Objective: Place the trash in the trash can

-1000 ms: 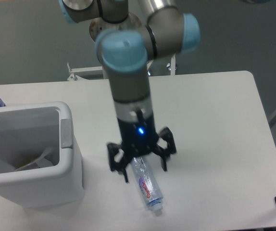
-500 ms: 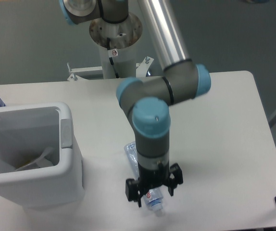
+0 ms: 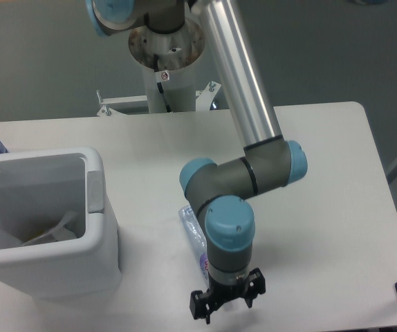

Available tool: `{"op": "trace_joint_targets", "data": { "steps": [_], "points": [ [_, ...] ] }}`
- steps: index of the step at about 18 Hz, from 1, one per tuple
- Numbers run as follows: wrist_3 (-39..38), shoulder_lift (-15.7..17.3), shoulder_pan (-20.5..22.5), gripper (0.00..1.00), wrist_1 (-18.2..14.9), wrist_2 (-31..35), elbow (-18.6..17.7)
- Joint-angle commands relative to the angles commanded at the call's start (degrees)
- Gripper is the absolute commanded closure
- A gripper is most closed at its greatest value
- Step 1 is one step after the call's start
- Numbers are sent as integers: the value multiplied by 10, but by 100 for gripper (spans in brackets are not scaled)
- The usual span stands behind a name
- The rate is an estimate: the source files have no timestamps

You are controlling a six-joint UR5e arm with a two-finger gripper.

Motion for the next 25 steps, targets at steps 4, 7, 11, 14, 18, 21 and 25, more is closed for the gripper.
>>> {"op": "trace_joint_targets", "data": {
  "steps": [4,7,11,14,18,21,25],
  "points": [
    [4,-3,0,0,1,17,-10],
    [5,-4,-1,0,1,31,-12],
    [9,1,-2,0,2,32,-24],
    [9,1,-3,0,3,33,-28],
    [10,2,-4,16,2,38,-30],
    [14,3,-4,19,1,40,-29],
    [15,3,-4,32,-1,40,-30]
  ]
}}
